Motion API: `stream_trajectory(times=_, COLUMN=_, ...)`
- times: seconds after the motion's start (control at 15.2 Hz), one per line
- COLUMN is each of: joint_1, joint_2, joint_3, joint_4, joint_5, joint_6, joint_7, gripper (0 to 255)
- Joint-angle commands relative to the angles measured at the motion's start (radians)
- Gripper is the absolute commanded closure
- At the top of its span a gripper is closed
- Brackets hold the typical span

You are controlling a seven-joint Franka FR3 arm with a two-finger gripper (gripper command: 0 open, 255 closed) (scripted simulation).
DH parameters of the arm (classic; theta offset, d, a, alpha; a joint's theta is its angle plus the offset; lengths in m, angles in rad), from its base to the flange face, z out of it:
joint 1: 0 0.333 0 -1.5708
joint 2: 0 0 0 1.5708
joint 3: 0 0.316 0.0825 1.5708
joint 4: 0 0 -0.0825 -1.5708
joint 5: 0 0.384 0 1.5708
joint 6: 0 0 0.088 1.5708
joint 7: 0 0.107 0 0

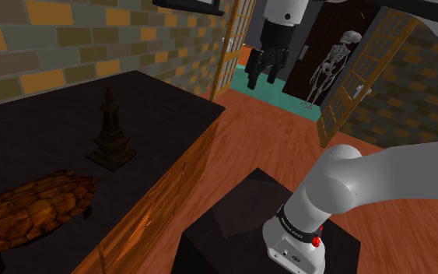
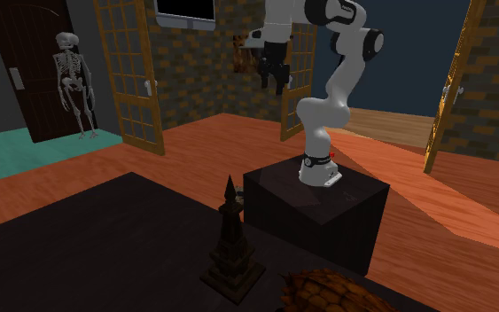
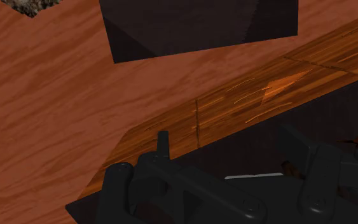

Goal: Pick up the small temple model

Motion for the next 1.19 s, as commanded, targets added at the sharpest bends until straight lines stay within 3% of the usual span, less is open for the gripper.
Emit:
stream_trajectory(times=0.0, joint_1=0.000, joint_2=0.000, joint_3=0.000, joint_4=0.000, joint_5=0.000, joint_6=0.000, joint_7=0.000, gripper=0)
stream_trajectory(times=0.53, joint_1=0.047, joint_2=0.141, joint_3=0.041, joint_4=-0.070, joint_5=0.026, joint_6=0.323, joint_7=-0.005, gripper=0)
stream_trajectory(times=1.12, joint_1=0.086, joint_2=0.372, joint_3=0.100, joint_4=-0.048, joint_5=0.022, joint_6=0.659, joint_7=-0.005, gripper=0)
